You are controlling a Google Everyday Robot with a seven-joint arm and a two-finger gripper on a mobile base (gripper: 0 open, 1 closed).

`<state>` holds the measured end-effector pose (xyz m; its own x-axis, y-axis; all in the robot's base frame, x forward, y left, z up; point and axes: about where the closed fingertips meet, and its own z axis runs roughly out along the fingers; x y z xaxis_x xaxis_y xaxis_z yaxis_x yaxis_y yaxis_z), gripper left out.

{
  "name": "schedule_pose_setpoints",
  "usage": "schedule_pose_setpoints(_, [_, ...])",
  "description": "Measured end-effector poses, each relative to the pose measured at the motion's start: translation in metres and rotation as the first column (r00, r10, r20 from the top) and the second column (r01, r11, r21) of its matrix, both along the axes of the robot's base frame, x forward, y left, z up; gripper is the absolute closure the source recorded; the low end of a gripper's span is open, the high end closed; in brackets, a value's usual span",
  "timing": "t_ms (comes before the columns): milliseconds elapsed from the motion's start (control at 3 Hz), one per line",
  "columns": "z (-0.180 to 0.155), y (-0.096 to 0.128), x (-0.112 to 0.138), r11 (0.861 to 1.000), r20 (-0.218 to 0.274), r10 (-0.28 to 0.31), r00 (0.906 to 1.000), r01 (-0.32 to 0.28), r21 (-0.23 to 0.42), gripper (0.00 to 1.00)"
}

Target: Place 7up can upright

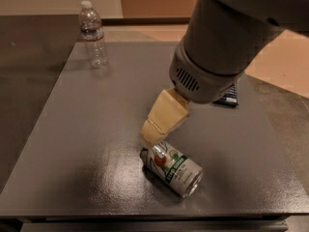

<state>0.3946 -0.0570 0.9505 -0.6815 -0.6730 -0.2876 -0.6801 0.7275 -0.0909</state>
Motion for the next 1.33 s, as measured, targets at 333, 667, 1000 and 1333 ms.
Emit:
schedule_pose_setpoints(333, [-0.013,0.008,-0.012,1.000,-0.028,0.012,0.9995,-0.012,-0.024,0.00])
schedule_pose_setpoints(667, [-0.030,0.018,-0.021,0.999,-0.053,0.028,0.9982,-0.031,-0.044,0.00])
schedule_pose_setpoints(1000, [-0.049,0.025,-0.026,0.997,-0.079,0.039,0.9961,-0.044,-0.067,0.00])
schedule_pose_setpoints(1333, [-0.068,0.032,-0.028,0.994,-0.111,0.047,0.9926,-0.058,-0.097,0.00])
